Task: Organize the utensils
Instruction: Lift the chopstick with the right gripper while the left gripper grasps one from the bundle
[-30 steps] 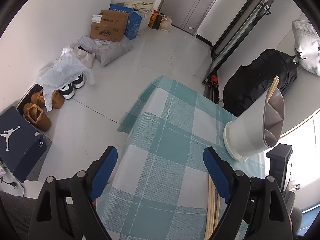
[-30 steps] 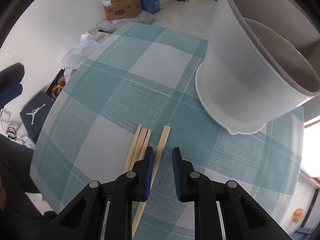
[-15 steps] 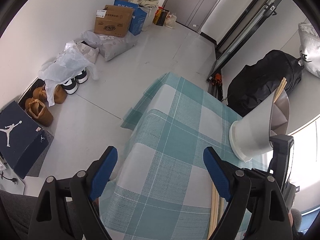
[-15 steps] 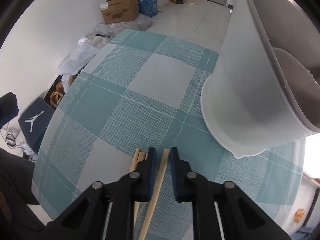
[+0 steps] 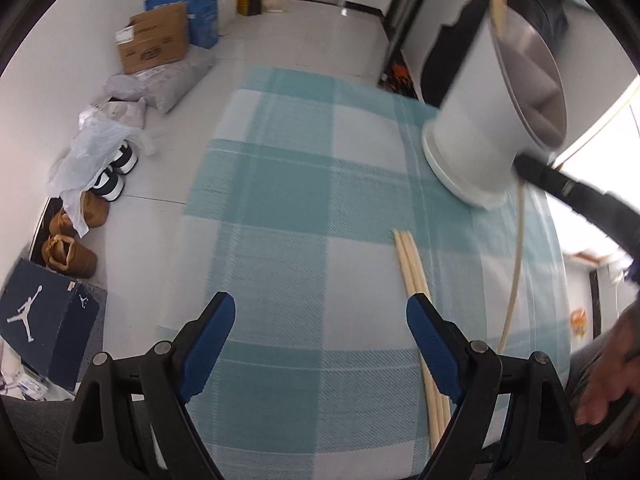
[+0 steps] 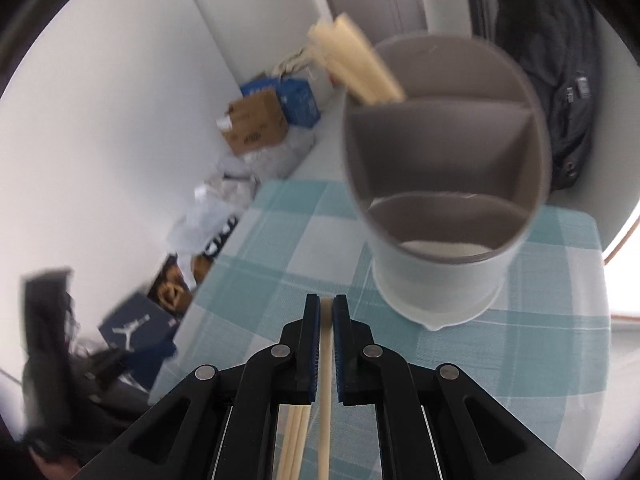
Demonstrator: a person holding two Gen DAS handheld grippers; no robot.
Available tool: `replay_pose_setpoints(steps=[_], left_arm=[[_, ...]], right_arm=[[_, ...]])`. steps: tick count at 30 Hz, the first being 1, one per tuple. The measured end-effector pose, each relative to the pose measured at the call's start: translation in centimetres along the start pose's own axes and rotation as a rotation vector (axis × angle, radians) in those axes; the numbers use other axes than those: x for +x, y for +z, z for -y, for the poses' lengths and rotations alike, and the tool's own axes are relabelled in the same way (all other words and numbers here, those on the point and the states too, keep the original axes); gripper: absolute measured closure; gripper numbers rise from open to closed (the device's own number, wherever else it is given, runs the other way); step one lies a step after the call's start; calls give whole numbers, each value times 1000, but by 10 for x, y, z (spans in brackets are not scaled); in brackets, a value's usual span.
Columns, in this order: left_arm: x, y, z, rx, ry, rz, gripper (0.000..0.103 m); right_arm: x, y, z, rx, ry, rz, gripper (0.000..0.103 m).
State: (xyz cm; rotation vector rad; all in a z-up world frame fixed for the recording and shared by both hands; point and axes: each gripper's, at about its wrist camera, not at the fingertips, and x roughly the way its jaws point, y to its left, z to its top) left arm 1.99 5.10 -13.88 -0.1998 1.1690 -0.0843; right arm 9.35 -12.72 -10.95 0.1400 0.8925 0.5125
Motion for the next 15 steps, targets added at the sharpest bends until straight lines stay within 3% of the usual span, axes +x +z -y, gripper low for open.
replay_pose_setpoints(steps=[7,13,15], left_arm=[[10,-2,19,61,56,-35,18],[28,-4,26,78,121,-88,18],[26,-3,29,95,147,-73,18]], right_arm=[[-47,3,19,76,40,125,98],[-59,-1,32,123,67,159,98],[-62,-4,33,129,70,169,98]])
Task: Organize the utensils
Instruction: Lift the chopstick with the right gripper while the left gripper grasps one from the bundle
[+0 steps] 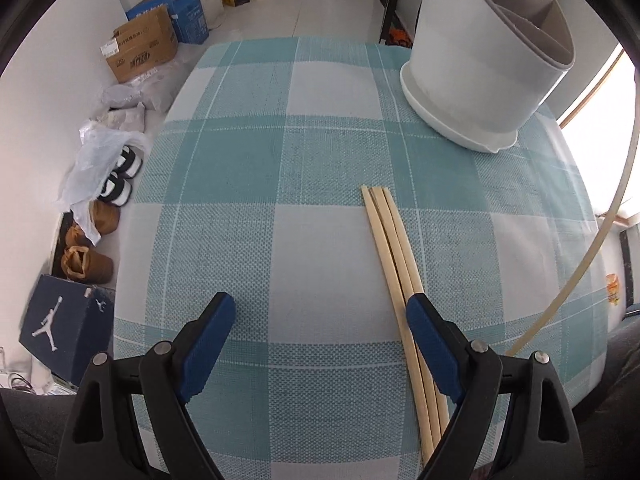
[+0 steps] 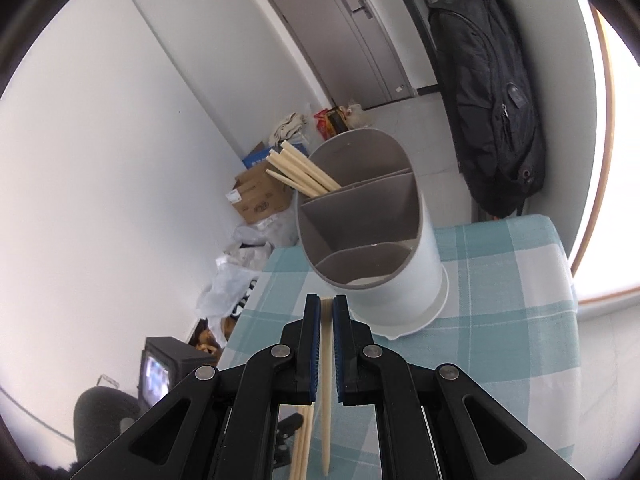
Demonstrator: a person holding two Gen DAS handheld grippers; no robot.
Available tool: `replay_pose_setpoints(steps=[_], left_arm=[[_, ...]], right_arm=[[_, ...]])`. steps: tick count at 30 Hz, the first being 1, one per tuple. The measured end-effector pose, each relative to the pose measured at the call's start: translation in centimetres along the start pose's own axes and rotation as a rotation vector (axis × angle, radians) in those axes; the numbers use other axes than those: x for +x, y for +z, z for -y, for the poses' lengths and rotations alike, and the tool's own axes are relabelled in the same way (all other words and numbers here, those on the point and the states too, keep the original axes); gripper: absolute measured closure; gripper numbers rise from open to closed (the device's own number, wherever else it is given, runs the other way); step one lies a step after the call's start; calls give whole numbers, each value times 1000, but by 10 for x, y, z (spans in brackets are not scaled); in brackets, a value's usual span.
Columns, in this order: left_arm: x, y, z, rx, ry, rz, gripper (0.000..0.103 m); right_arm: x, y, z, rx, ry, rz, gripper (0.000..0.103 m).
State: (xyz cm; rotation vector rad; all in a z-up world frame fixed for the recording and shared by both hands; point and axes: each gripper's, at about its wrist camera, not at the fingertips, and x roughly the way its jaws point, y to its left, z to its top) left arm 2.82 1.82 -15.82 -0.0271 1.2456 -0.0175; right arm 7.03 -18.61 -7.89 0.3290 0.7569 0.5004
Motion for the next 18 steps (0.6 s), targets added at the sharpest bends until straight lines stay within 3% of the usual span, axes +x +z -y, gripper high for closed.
replay_pose_setpoints(steps=[5,9,13,18], left_arm=[[2,2,-7,-40,-5,-19,17],[10,7,-5,-35,52,-46,16],[15,16,-3,-24,55,-52,16],[16,21,-2,-27,44,-55,22]], right_arm=[[-11,1,6,2,0,28,98],[-17,1,9,6,-4,37,98],[-22,1,9,5,3,45,98],[-26,1,12,11,11,50,98]])
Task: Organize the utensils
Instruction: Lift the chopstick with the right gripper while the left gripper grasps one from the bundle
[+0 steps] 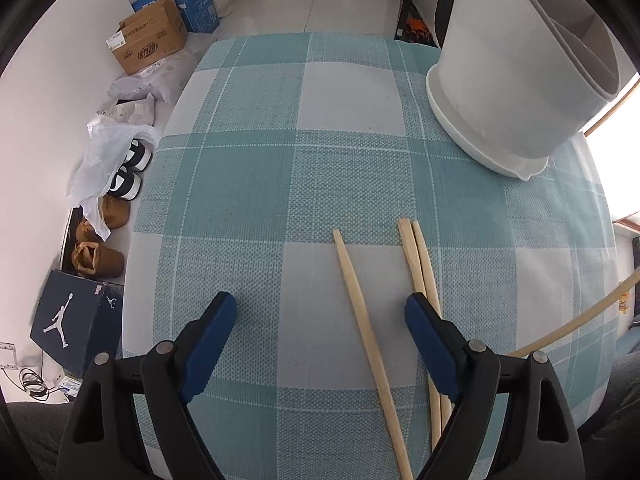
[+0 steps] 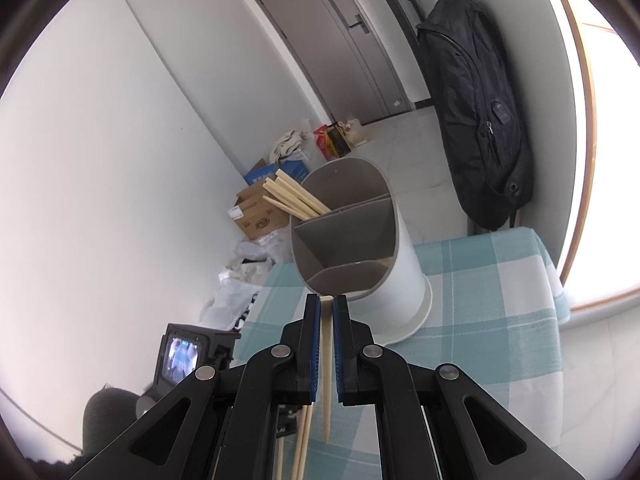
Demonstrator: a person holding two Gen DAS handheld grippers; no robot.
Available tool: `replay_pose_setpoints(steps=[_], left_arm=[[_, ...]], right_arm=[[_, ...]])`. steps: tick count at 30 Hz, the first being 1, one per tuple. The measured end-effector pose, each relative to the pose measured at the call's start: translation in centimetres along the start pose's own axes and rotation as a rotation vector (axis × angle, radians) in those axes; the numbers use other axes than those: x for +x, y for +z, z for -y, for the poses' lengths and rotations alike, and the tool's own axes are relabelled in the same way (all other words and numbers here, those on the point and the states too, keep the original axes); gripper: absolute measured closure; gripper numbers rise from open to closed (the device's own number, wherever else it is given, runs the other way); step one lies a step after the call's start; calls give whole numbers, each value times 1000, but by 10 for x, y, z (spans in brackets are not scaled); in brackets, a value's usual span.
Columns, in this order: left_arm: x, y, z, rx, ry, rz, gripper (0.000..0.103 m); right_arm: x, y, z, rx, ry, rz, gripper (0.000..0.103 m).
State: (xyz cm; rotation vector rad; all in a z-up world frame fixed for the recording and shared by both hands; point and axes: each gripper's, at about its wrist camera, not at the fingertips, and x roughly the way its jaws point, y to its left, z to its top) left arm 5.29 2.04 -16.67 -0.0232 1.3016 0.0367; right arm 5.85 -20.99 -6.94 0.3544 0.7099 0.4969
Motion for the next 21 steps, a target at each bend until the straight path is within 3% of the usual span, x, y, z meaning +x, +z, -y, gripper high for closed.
replay_pose_setpoints(steps=[3,5,9,16,21], left_arm=[[-5,-2,3,8,-3,17,41],[-8,-1,9,21,-13,27,72],[-9,0,7,10,-32,34,95],[-13,3,0,-41,-112,61,101],[-39,4,-1,-67,-155,174,101]], right_arm=[[-1,0,4,10,3,0,98],[-2,1,6,19,6,-2,98],[-4,2,10,31,8,3,98],[-5,0,7,15,-1,6,98],[-7,-1,5,-1,-12,17,98]])
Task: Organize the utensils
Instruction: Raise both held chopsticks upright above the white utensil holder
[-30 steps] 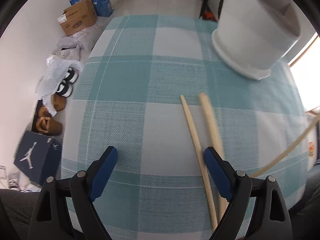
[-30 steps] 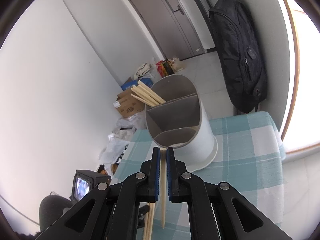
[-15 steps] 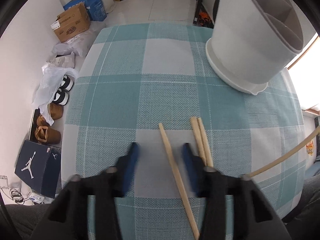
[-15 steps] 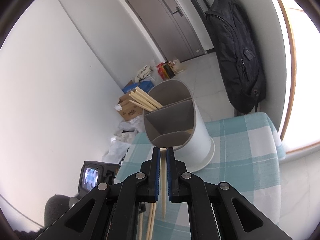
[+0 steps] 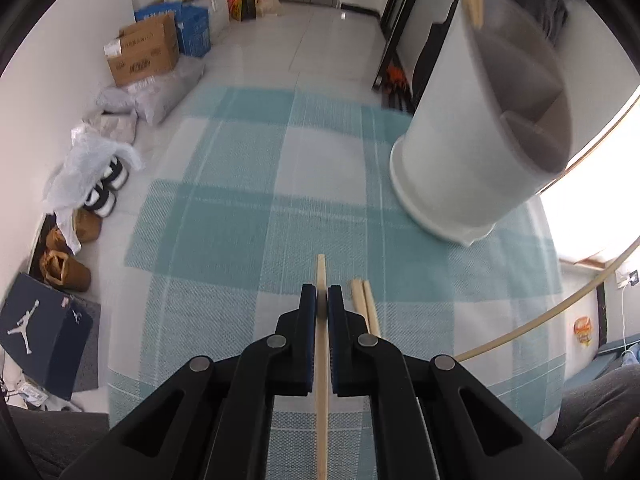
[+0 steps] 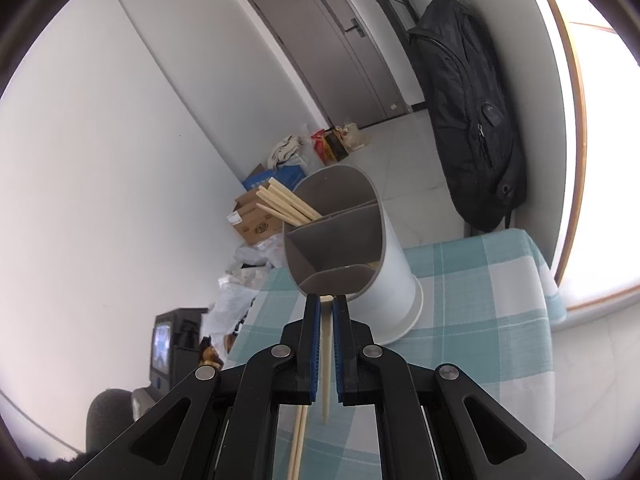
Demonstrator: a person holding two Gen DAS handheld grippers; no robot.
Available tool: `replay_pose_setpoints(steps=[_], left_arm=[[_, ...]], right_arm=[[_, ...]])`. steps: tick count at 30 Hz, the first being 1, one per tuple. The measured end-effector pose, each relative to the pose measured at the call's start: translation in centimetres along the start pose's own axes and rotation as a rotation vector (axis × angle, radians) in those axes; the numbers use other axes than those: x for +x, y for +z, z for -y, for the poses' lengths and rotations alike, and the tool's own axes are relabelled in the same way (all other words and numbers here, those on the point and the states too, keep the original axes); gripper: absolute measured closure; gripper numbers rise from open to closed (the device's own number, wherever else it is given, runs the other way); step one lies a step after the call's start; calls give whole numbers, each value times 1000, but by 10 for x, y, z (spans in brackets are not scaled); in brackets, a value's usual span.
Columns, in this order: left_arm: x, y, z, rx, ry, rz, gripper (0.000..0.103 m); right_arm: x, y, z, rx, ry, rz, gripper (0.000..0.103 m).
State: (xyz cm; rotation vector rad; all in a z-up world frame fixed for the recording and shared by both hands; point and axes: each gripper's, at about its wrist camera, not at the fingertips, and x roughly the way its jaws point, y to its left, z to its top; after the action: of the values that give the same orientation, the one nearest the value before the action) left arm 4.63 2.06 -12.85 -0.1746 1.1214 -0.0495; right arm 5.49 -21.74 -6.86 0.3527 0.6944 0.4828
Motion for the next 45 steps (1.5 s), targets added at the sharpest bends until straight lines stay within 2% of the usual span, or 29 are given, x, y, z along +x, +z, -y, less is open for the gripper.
replay_pose_setpoints(steps=[5,8,12,19,24,32,37,45], left_arm=[[-38,3,8,17,-31,166,101],[-52,2,11,29,-40,238,101],[-64,1,13,35,-67,294,101],[-80,6,8,27,-117,347,101],[-95,10,20,65,-142,393,101],[-109,18,33,92,-172,415,101],[-123,27,41,112,-187,431,101],[-151,53,50,105,-213,465,101]], right_arm=[[-1,-2,-7,-35,-11,13,98],[-1,-4,-11,-54,-17,20,98],[-4,-6,-14,-62,-24,28,98],[-11,-6,-25,-97,-32,52,98],[-14,2,-39,-157,-32,54,98],[-20,16,-41,-165,-35,77,98],[-28,35,-40,-187,-47,94,98],[-39,90,-45,-187,-36,132,98]])
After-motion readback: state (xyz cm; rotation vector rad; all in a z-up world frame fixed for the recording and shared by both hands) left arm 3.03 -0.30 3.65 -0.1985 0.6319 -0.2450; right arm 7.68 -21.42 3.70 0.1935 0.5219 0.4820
